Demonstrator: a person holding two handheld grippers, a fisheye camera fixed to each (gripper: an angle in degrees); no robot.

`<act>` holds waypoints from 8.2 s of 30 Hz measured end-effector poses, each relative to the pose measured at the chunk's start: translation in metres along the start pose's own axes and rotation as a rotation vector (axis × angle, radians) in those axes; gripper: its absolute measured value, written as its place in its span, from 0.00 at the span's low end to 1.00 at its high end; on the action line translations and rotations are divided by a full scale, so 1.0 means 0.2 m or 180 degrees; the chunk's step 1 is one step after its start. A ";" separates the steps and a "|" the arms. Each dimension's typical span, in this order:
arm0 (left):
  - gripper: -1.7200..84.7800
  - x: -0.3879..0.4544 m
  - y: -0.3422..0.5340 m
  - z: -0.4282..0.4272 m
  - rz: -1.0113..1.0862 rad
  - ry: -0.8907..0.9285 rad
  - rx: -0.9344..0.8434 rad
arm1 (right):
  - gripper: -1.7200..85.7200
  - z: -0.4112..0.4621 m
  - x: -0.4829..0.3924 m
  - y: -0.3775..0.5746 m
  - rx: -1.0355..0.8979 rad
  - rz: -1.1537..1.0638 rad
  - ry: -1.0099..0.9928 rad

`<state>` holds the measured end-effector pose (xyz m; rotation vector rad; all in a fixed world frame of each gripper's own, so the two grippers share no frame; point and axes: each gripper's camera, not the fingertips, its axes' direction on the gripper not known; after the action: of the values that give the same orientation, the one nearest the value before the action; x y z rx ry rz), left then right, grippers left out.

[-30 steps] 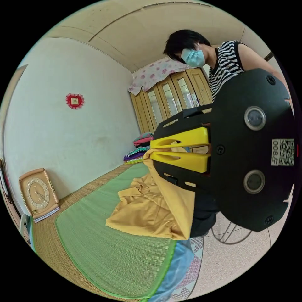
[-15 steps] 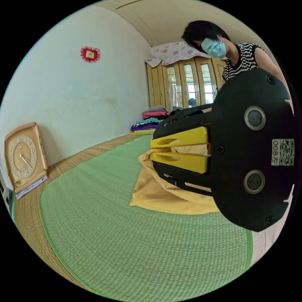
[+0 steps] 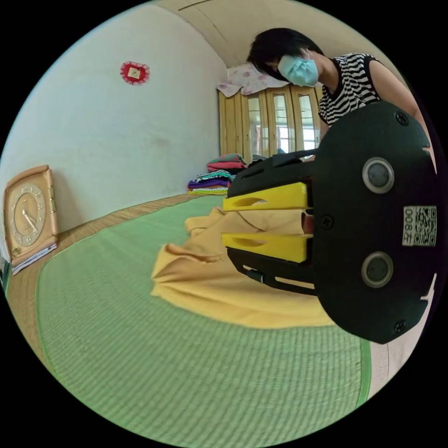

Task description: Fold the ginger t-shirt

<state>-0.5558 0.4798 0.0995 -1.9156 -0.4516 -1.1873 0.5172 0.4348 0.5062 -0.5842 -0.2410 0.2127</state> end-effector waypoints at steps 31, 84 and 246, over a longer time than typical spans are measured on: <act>0.10 0.45 -0.25 0.64 -0.0317 -0.0148 -0.0726 | 0.03 0.98 -0.33 -0.03 -0.0990 -0.0957 0.0246; 0.03 1.07 -0.08 1.36 0.0840 -0.1218 -0.1608 | 0.03 1.62 -0.39 0.05 -0.1314 -0.1991 0.0575; 0.06 0.68 -0.13 0.58 0.0596 -0.1068 -0.0398 | 0.02 1.56 -0.66 -0.20 -0.0528 -0.1667 0.2103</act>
<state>-0.4397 0.5722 0.2035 -2.2233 -0.3694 -0.7915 0.3081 0.5290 0.7584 -0.7035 0.2356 -0.5096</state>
